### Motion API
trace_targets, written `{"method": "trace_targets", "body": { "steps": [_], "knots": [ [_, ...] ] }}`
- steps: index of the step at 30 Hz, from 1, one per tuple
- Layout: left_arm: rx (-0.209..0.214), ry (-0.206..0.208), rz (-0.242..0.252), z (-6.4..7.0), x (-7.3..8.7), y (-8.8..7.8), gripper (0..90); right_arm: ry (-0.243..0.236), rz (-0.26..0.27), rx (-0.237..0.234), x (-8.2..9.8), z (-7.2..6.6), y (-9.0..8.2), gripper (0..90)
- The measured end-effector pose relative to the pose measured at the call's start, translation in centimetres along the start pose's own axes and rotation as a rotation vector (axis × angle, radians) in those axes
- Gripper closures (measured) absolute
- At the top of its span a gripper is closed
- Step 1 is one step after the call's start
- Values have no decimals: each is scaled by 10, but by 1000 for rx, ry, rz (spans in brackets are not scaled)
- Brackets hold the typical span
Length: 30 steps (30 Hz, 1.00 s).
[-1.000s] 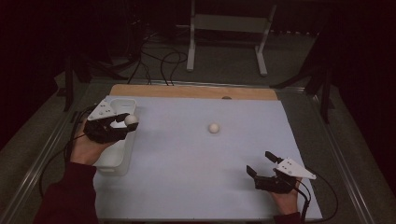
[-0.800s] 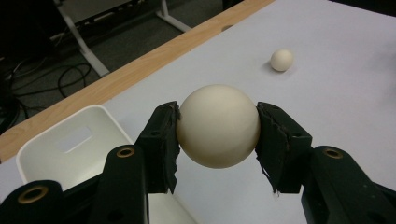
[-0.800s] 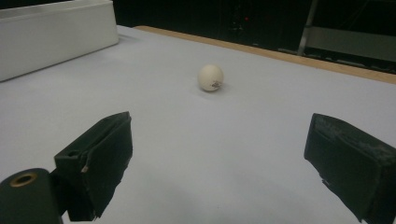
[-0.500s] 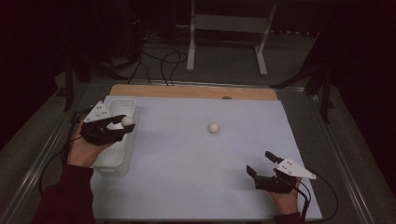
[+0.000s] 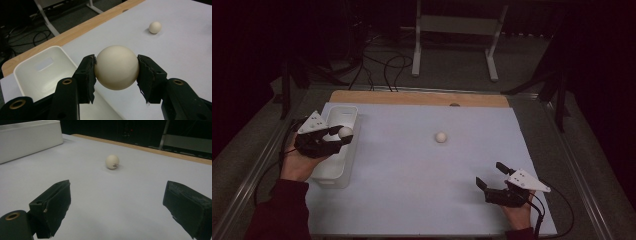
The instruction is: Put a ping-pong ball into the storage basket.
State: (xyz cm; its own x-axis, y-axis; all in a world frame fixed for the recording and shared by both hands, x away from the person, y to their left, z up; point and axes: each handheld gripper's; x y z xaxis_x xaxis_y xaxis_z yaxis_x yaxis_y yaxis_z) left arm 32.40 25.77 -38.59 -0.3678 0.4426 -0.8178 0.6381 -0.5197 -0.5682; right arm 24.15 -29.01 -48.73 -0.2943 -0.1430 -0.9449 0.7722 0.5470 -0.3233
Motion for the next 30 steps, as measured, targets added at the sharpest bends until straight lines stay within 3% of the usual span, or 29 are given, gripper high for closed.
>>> {"method": "trace_targets", "body": {
  "steps": [21,30],
  "knots": [
    [-16,-19,-5,-3,10,-3,509,0,0,-1,0,0,0,76],
    [-42,-32,-14,-9,18,-11,508,1,0,0,0,0,0,77]
  ]
}}
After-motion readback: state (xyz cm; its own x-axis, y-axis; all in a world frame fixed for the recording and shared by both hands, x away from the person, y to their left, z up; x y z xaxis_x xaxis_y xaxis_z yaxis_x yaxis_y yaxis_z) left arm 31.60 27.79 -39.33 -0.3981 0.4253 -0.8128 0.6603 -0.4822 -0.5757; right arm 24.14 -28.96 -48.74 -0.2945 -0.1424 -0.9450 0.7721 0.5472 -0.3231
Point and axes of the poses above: each handheld gripper's, and its own axes: y roughly forward along the jaws, x roughly out of its underside, z roughly to its right, and after that the axes turned 2 degrees about y, right-handed
